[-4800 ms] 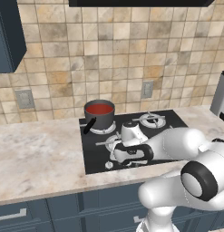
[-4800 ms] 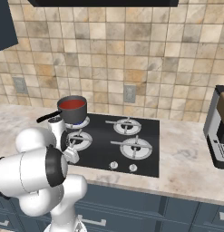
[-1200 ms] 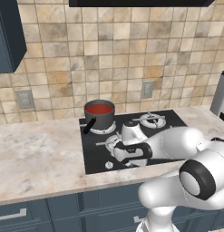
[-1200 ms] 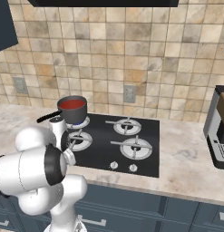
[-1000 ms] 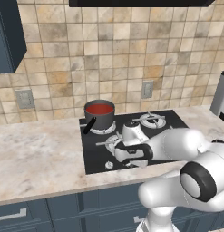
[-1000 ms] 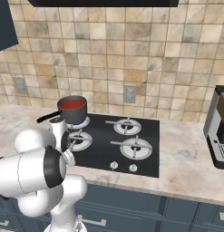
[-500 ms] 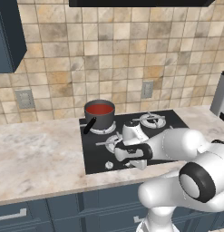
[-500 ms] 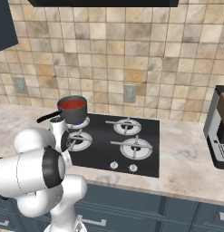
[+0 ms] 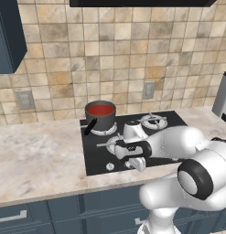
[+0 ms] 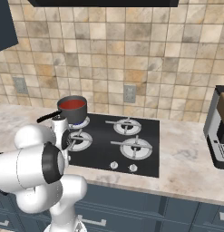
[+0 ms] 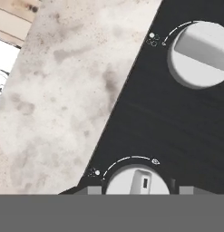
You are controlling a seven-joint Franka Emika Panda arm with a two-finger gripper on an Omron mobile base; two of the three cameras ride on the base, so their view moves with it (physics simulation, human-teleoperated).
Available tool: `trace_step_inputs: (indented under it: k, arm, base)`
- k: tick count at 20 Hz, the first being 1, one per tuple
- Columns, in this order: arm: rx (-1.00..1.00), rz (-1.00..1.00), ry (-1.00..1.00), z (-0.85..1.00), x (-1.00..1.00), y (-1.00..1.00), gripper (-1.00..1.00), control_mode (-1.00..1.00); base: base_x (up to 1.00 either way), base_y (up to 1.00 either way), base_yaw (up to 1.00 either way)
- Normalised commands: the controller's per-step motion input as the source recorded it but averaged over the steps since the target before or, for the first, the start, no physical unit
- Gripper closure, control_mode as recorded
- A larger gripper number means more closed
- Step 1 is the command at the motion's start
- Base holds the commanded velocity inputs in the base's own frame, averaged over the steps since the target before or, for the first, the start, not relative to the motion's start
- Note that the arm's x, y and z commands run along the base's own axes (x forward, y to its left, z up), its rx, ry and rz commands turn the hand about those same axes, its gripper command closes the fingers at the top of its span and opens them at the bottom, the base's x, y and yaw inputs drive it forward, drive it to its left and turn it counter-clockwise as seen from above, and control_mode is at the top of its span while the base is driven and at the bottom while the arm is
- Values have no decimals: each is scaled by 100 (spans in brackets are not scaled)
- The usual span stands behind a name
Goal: Wait until the marinara sauce is simmered to a deep red color and then turn off the stove.
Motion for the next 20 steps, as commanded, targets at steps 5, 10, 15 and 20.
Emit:
trace_step_inputs:
  k: [5,10,15,20]
  arm:
    - [0,-22,6,-12,0,-18,100,-100]
    - [0,-23,6,-12,0,-16,100,-100]
    - [0,-23,6,-11,0,-15,100,-100]
    - [0,-23,6,-12,0,-16,100,-100]
  base:
    - [0,0,0]
    - [0,0,0]
    - [0,0,0]
    - [0,0,0]
